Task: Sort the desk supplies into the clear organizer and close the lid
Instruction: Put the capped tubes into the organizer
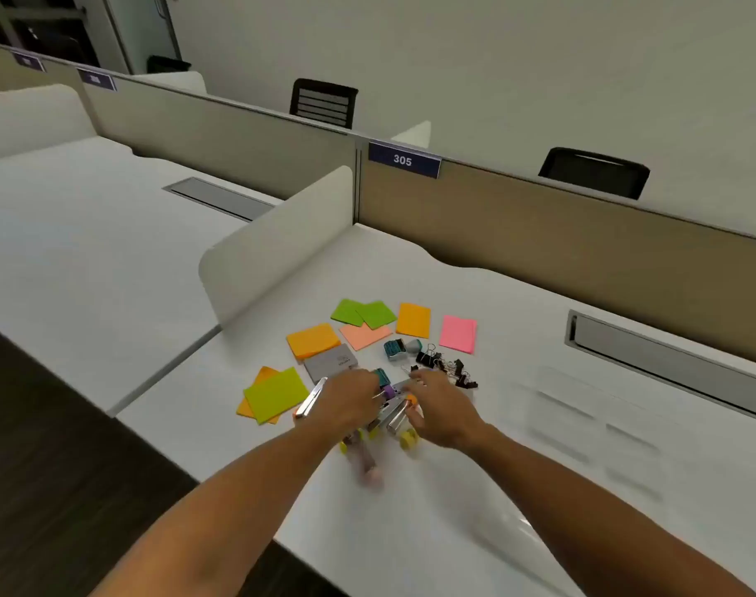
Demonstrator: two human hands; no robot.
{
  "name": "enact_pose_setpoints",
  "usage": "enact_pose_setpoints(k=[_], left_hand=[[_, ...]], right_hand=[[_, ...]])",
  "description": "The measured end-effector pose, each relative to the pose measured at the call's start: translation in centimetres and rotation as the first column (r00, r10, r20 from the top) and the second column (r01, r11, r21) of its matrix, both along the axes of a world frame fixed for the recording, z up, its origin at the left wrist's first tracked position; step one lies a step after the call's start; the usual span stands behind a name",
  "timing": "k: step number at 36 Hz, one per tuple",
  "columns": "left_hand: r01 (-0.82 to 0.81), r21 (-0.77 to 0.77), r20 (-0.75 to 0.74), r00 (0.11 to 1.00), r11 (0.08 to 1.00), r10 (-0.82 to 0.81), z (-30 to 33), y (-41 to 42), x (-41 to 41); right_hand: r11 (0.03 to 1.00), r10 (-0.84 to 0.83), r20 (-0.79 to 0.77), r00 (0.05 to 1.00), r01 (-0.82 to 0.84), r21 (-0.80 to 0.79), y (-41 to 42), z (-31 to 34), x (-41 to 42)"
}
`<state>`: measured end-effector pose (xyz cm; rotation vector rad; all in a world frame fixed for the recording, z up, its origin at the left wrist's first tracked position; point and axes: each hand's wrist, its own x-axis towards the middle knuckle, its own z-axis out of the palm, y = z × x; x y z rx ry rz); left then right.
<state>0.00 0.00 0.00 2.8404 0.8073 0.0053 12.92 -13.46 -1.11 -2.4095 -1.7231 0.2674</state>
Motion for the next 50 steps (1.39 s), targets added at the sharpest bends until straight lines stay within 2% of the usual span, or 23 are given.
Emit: enact_pose_setpoints(k=[5, 12, 19, 26, 31, 35, 40, 43, 50], left_hand=[[0.049, -0.101, -0.033, 0.998, 0.994, -0.053, -1.5, -1.1, 0.5], [0.061, -0.225, 0.049, 0.997, 0.972, -0.052, -3.1, -2.3, 2.8], [0.143, -0.240, 0.063, 0.989, 0.960, -0.132, -4.1, -2.7, 4.5], [0.187, -0.246, 0.002, 0.981, 0.951, -0.193, -4.9, -2.9, 5.1], [0.209, -0.219, 0.005, 0.977, 0.953, -0.213, -5.1, -3.3, 5.5], [0.200, -0.225, 0.076, 0.979, 0.954, -0.188, -4.9, -3.9, 5.5], [0.210, -0.249, 0.228, 0.962, 0.945, -0.153, -4.2, -5.7, 5.3], [0.231, -0.289, 0.301, 0.943, 0.929, -0.140, -3.8, -7.1, 5.4], [0.233, -0.416, 0.420, 0.906, 0.879, -0.041, -2.4, -10.8, 7.1]], right_hand=[[0.993, -0.097, -0.050, 0.994, 0.094, -0.067, -1.3, -1.7, -1.5], [0.973, -0.224, -0.137, 0.965, 0.229, 0.022, -2.4, -3.9, -3.5], [0.957, -0.283, -0.125, 0.951, 0.288, 0.021, -3.0, -4.7, -4.2], [0.970, -0.236, -0.072, 0.969, 0.231, -0.070, -4.7, -5.5, -5.7], [0.961, -0.270, -0.135, 0.953, 0.257, -0.102, -5.4, -5.1, -6.4], [0.954, -0.298, -0.217, 0.930, 0.281, -0.106, -6.1, -4.3, -7.3], [0.929, -0.357, -0.340, 0.870, 0.367, -0.037, -8.0, -3.1, -7.8], [0.893, -0.396, -0.453, 0.799, 0.450, 0.013, -9.8, -1.9, -7.2], [0.742, -0.387, -0.695, 0.605, 0.652, 0.154, -15.3, 0.9, -5.0]])
